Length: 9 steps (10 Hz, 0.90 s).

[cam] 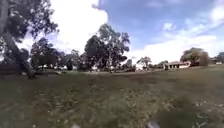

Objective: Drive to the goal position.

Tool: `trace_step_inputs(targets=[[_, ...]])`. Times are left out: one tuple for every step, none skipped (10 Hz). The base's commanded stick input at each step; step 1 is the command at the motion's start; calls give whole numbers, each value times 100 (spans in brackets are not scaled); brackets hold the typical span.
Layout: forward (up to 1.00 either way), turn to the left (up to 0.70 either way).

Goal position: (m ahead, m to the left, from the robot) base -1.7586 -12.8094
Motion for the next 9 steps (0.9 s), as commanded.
trace_step_inputs(targets=[[70, 0], [70, 0], [70, 0], [70, 0], [70, 0], [70, 0], [70, 0], [70, 0], [70, 0]])
